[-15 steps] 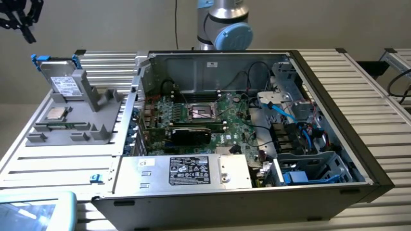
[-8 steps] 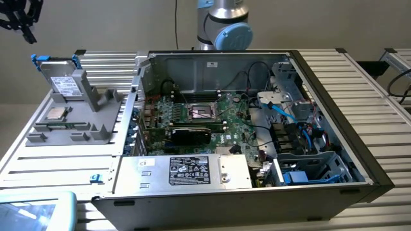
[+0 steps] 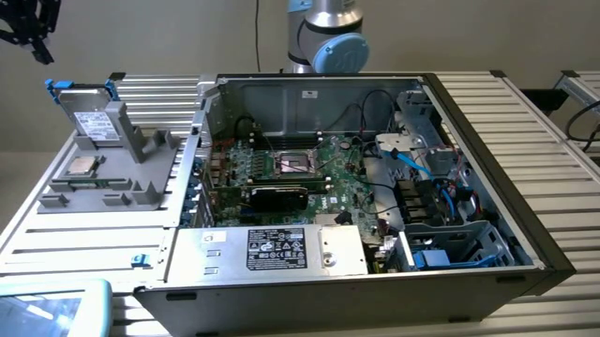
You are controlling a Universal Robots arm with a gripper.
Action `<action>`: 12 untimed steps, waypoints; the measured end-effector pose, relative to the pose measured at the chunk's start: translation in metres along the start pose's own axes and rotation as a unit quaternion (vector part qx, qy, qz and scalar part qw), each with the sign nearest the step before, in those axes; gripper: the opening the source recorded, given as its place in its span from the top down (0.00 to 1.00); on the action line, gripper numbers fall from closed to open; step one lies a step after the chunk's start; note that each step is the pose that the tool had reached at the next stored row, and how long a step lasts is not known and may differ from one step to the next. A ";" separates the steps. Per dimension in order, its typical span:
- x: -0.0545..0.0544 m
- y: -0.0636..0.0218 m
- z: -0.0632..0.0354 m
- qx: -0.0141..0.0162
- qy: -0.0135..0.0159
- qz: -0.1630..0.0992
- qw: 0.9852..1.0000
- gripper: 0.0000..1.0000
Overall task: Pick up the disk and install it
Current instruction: 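Pick up the disk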
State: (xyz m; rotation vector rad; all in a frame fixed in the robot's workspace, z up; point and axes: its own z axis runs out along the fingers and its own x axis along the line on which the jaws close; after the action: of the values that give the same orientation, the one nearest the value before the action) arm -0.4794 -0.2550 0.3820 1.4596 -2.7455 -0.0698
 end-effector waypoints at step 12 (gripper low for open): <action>0.000 -0.0001 0.0018 0.003 0.005 -0.109 0.994 0.89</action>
State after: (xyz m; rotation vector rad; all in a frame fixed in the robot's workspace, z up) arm -0.4794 -0.2550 0.3802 1.7498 -2.5705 -0.0598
